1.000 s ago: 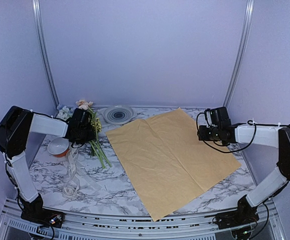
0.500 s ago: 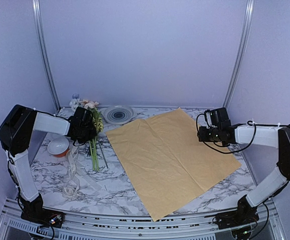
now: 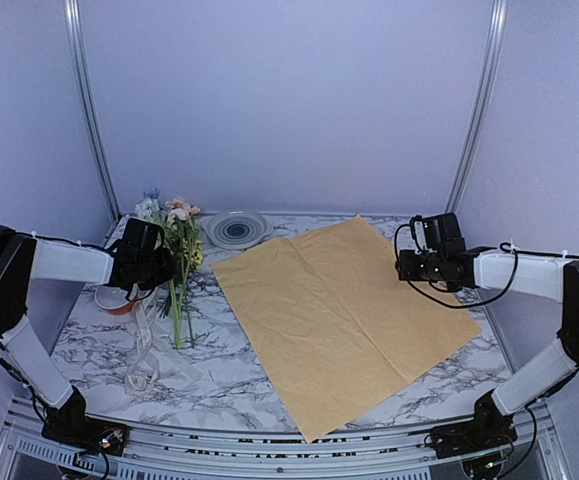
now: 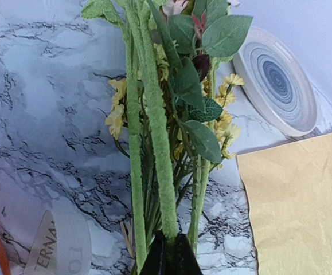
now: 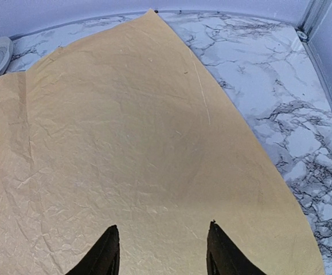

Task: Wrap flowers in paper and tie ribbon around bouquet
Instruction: Pick up the fake flower from the corner of the board, then pass from the left arm to the right

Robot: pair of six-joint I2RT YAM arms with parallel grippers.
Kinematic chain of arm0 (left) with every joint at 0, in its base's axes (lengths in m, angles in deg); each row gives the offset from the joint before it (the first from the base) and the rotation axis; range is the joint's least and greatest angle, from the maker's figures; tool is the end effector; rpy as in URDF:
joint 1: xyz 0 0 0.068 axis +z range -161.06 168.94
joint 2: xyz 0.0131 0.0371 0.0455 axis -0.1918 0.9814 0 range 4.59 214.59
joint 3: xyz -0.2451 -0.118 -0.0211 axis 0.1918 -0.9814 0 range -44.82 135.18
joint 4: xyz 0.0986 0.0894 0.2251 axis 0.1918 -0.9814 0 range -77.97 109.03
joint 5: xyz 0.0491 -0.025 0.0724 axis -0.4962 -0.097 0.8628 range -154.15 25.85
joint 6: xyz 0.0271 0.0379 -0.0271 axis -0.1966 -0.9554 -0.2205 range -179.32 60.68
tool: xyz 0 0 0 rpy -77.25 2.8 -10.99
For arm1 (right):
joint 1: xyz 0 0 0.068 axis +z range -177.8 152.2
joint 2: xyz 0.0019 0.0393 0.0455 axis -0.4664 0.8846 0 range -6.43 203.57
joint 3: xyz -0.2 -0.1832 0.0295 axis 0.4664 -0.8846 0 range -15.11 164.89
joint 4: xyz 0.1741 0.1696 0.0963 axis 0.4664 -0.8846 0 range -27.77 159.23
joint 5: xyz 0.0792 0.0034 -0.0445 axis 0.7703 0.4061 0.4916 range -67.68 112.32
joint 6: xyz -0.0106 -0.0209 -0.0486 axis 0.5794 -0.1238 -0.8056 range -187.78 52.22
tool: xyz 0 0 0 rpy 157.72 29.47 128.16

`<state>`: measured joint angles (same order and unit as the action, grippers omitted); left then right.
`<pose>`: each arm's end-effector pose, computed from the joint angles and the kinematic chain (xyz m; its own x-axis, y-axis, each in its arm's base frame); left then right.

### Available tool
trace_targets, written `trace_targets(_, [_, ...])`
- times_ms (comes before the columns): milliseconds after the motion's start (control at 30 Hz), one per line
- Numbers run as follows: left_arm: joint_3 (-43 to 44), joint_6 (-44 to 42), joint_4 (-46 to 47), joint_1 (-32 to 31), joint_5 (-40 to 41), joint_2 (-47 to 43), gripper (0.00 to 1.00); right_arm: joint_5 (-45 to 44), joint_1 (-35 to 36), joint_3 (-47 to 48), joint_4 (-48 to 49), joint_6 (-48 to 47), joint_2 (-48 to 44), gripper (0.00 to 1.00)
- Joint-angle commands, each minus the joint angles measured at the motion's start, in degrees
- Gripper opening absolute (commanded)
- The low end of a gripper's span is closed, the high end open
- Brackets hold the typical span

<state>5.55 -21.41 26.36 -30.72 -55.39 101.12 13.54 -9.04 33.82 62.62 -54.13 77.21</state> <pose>0.3296 -0.1120 0.1721 -0.6016 -0.4299 -0.6732 -0.1887 0.8954 -0.4032 0.2936 0.0939 0.2136 -0.6570 0.0231 -0.7535 -0.0559 0.9953 0.0793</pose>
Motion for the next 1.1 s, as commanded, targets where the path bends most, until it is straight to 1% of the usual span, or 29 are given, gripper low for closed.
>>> trace_targets(0, [-1.97,-3.16,4.27,0.10,4.83,-8.28,0.00,1.49,0.54,0.72,-0.58,0.11,-2.10,0.50])
trace_targets(100, [-3.36,-6.98,5.08,-0.58,8.76,-13.64,0.00,2.82,0.57,0.78,-0.56,-0.21,-3.16,0.50])
trace_targets(233, [-6.68,-12.28,11.12,-2.95,9.58,-20.58,0.00,10.00,1.05,0.60,1.97,-1.59,-4.46,0.50])
trace_targets(333, [-8.09,-12.91,15.25,-4.53,5.99,-23.22,0.00,14.27,4.66,2.32,3.52,-3.09,-4.32,0.51])
trace_targets(400, [-10.36,-11.85,18.16,-6.66,1.33,-23.66,0.00,17.69,8.85,4.82,3.81,-4.60,-2.83,0.51])
trace_targets(467, [-13.15,-11.67,24.87,-10.18,-2.08,-23.55,0.00,24.03,13.20,7.15,6.28,-4.89,-0.42,0.52])
trace_targets(533, [-15.76,-13.52,32.79,-14.25,-3.74,-23.22,0.00,32.81,17.54,9.87,11.06,-4.94,3.06,0.52])
trace_targets(633, [-16.72,-13.10,42.12,-17.99,-5.59,-21.71,0.00,42.95,23.17,17.42,15.33,-4.33,10.32,0.56])
trace_targets(667, [-16.79,-13.34,45.22,-18.65,-7.18,-20.96,0.00,46.15,24.33,19.96,16.05,-3.96,12.51,0.58])
trace_targets(700, [-16.73,-13.99,47.52,-21.00,-8.60,-20.20,0.00,47.90,24.87,22.53,17.23,-2.14,14.38,0.58])
trace_targets(733, [-16.71,-14.62,49.51,-22.25,-9.68,-19.56,0.00,49.50,24.74,24.20,19.51,1.13,15.86,0.59])
trace_targets(767, [-16.63,-15.10,51.21,-23.33,-10.69,-19.01,0.00,50.56,24.44,25.51,22.20,4.17,17.01,0.62])
trace_targets(800, [-16.66,-15.22,52.35,-24.21,-11.15,-18.47,0.00,49.49,24.20,26.60,23.98,7.05,17.96,0.66])
trace_targets(833, [-16.70,-15.11,53.31,-24.95,-11.37,-18.03,0.00,48.44,24.18,27.54,25.28,8.86,18.71,0.69])
trace_targets(933, [-15.84,-15.28,54.10,-26.61,-12.77,-16.02,0.00,48.35,24.91,28.45,31.51,12.32,20.57,0.81])
trace_targets(967, [-15.40,-15.17,54.34,-27.20,-13.19,-15.03,0.00,48.55,25.18,28.61,34.34,13.23,21.08,0.83])
trace_targets(1067, [-15.06,-15.63,55.37,-28.60,-13.88,-13.59,0.00,47.88,25.28,30.61,35.54,14.45,23.06,0.83])
